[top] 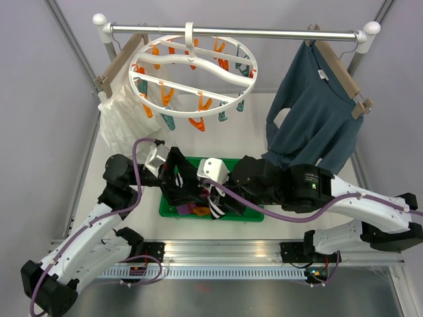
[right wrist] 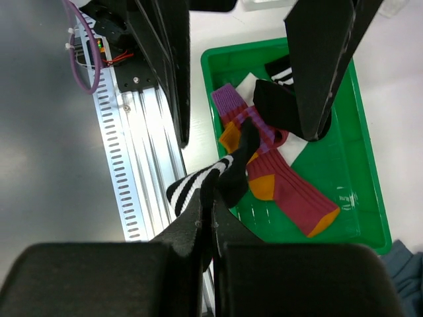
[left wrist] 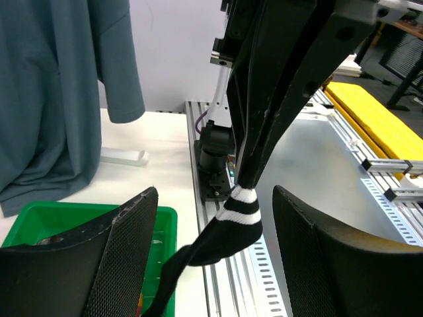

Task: Clip the socks to the hanger
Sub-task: Pick up the sock from the bin.

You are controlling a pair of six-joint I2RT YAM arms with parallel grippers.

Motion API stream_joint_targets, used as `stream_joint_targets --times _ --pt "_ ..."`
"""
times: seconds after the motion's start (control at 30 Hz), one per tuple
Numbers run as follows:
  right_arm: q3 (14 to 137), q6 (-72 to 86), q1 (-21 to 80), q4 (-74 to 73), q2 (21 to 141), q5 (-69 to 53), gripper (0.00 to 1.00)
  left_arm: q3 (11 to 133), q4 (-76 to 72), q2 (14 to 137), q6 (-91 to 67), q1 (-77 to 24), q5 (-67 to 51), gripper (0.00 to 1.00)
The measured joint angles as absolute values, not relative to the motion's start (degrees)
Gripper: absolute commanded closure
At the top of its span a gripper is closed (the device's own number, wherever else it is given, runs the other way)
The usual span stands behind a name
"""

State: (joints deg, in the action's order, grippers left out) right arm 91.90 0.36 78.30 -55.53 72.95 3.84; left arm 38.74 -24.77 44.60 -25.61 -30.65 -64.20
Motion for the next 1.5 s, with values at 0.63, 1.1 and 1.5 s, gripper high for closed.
stream_joint_targets --times 0.63,1.1,1.5 --pt "104.6 -3.3 78.3 -61.9 79.6 4.2 1.00 42.5 -19.7 48.3 -20.0 -36.8 -66.2 0.45" --pt "106.1 -3.3 78.3 -62.9 80.6 6.3 1.00 43.6 -15.2 49.1 -16.8 -39.5 -65.2 0.77" --pt "106.1 -3.0 78.4 -63.2 80.4 9.4 0.85 43.8 -12.3 48.8 -15.2 -40.4 -61.2 0.98"
